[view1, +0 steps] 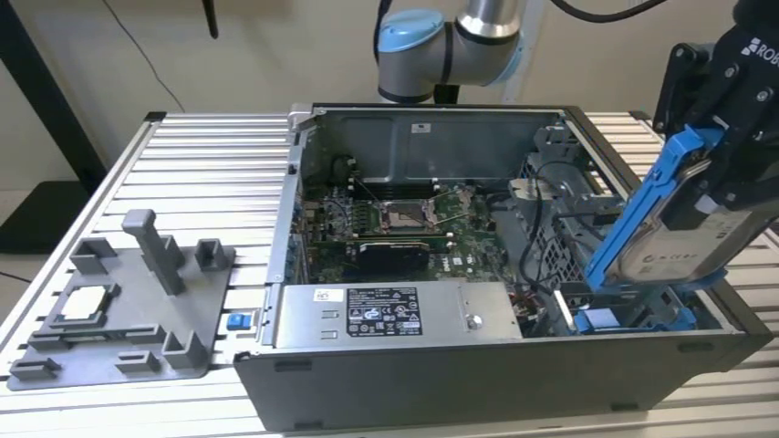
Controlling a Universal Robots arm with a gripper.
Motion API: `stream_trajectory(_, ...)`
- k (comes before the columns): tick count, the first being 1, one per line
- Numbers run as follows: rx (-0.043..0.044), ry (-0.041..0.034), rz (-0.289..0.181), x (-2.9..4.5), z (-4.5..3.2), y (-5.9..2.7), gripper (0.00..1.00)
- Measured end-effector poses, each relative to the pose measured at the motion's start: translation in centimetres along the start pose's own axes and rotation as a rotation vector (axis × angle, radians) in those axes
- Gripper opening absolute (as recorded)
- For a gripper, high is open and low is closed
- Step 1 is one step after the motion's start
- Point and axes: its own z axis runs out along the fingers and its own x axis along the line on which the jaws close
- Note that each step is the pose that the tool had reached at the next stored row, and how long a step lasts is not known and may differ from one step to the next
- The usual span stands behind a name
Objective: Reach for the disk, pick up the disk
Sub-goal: 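Pick up the disk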
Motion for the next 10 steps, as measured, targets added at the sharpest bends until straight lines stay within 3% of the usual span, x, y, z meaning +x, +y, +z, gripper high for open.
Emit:
stream_trajectory(5,0.0008,0.0404,0.001,0.01,0.18,0.01,0.0)
stream_trajectory(7,0.0007,0.0455,0.002,0.02,0.39,0.01,0.0)
stream_trajectory(10,-0.0028,0.046,0.007,0.04,0.78,0.01,0.0)
